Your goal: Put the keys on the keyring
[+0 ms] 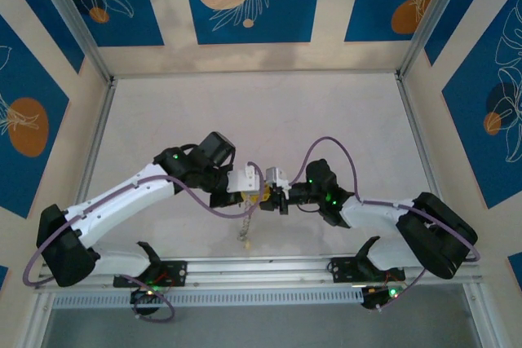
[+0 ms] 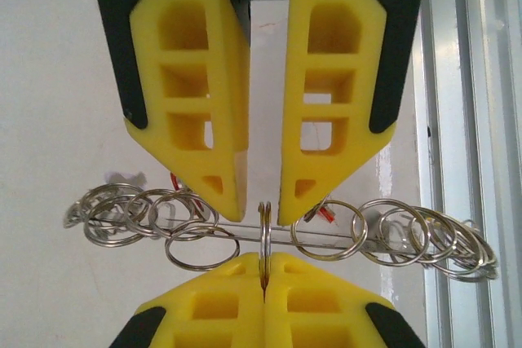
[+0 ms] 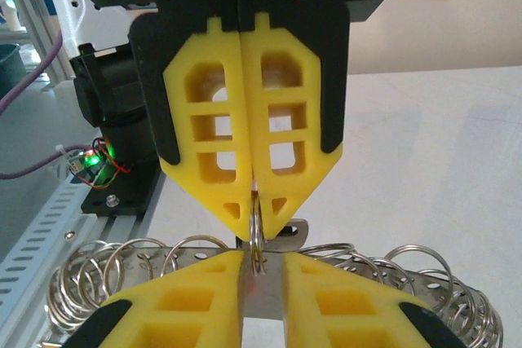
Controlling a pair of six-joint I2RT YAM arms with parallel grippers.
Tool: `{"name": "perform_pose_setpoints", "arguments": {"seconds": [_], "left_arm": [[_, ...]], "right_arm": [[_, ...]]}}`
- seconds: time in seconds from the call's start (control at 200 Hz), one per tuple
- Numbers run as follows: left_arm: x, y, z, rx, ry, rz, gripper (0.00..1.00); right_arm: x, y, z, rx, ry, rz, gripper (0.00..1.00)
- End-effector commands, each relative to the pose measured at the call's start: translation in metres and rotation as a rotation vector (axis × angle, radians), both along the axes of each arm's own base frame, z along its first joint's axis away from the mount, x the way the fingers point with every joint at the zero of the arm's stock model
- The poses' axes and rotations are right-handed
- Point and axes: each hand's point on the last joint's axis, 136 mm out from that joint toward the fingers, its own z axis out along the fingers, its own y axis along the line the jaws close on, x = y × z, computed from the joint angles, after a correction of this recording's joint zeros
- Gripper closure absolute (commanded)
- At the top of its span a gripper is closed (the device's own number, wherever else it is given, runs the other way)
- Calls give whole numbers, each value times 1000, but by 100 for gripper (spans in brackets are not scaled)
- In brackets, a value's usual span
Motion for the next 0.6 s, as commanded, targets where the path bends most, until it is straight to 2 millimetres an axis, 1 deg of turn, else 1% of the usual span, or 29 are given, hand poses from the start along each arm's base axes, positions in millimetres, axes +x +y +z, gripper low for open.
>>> {"name": "perform_pose_setpoints", "arguments": {"seconds": [0.0,0.12,0.235,0.35,0.39,0.46,0.56,0.595], "left_arm": [[-4,-12,20,-71,-9,-42,100],[-4,-15,23,-90,-10,-51,100],[-5,-15,17,-69,7,-57,100],[-8,-17,14,-76,20,-72,100],[-8,-18,14,-83,25,-75,100],[-9,-19,15,-96,24,-74,97],[-9,-16,14,-113,8,-60,94],[-8,-14,14,-123,-2,-50,89]], "right_arm": [[-7,4,4,32,21,41,79],[-7,6,4,46,35,42,79],[-8,6,9,58,37,49,79],[-10,7,12,62,37,58,84],[-10,7,13,62,37,59,89],[-10,7,11,53,43,64,100],[-9,6,11,55,42,49,100],[-9,5,12,61,39,45,100]]}}
